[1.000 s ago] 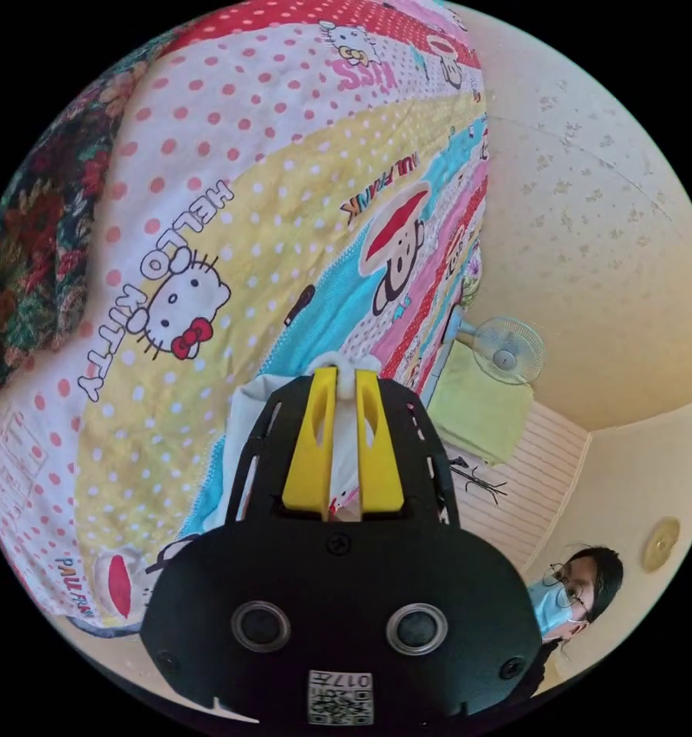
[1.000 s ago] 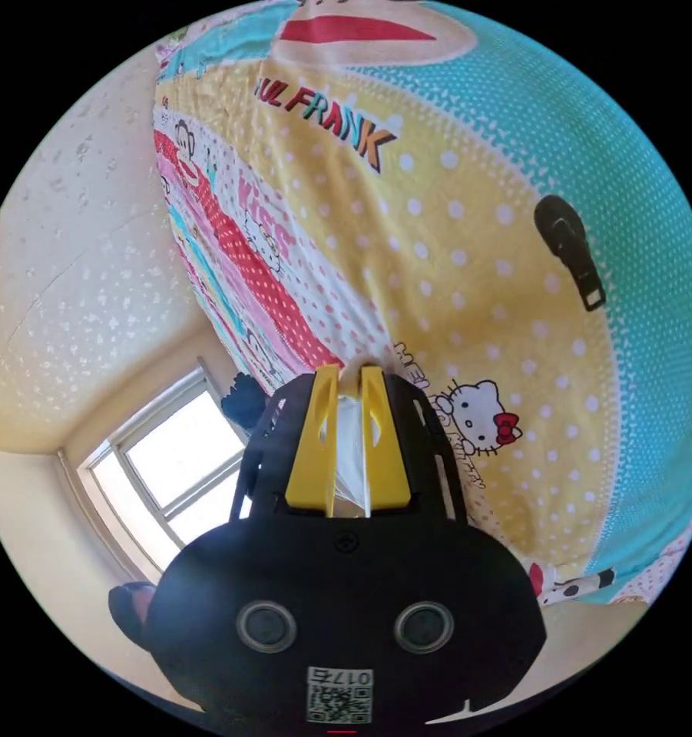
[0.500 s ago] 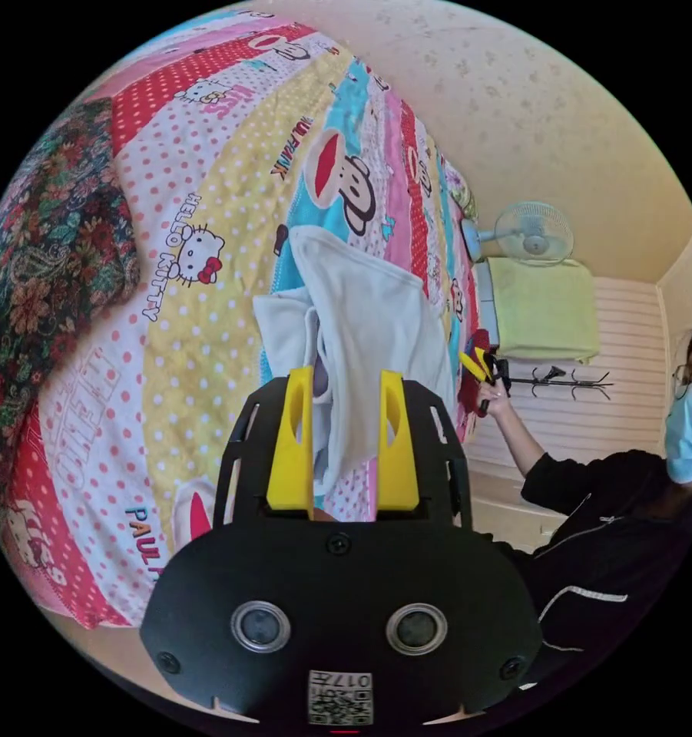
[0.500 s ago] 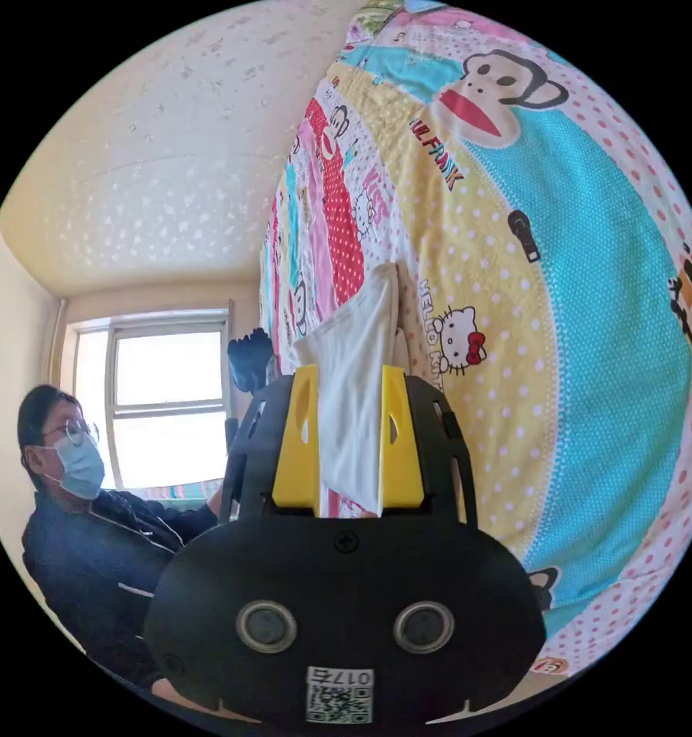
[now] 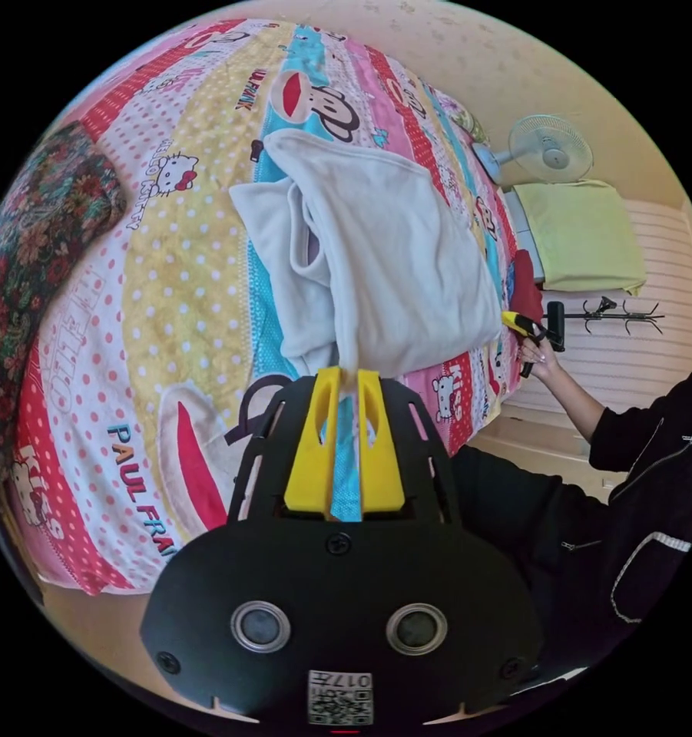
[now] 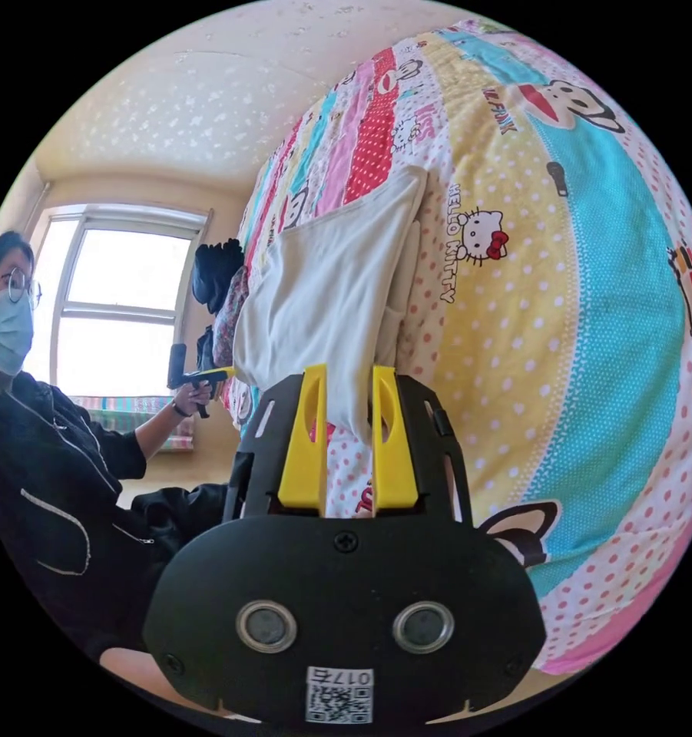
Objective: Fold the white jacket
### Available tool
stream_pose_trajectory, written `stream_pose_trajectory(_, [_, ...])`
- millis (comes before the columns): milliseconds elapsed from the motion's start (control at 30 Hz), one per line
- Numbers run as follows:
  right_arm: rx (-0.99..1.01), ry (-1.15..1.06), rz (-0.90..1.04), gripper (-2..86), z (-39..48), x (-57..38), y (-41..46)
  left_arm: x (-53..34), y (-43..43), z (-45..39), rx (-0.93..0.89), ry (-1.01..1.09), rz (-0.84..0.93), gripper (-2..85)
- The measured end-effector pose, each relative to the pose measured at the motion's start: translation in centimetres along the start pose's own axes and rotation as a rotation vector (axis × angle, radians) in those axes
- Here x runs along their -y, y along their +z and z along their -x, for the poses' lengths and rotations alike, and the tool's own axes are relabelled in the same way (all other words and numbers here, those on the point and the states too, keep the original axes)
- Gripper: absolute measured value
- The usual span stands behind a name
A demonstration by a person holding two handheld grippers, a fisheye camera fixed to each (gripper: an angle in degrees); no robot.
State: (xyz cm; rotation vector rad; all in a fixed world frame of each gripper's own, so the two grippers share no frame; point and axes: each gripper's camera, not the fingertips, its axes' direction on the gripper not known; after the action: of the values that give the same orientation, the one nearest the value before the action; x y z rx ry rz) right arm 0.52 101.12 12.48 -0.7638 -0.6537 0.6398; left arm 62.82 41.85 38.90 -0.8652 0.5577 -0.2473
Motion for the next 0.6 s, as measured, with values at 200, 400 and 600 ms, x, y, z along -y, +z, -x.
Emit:
stream_pose_trajectory(200, [-0.052,-0.033,0.052,6.2,1.9,-0.3,-0.3,-0.7,-1.8,-0.3,-0.045,-0.016,-0.008,1.8])
stream_pose_trajectory(400, [0.025,-0.037,0.035,3.7,4.6,0.1,-3.7,-2.3,-5.3,-1.3,-0.08,-0.01,-0.004,0.7])
stream_pose_trajectory(600, [-0.027,0.036,0.074,3.4,5.7,-0.1,-6.1,-6.4,-7.8,-2.7,-0.017,-0.009,-0.079,0.7])
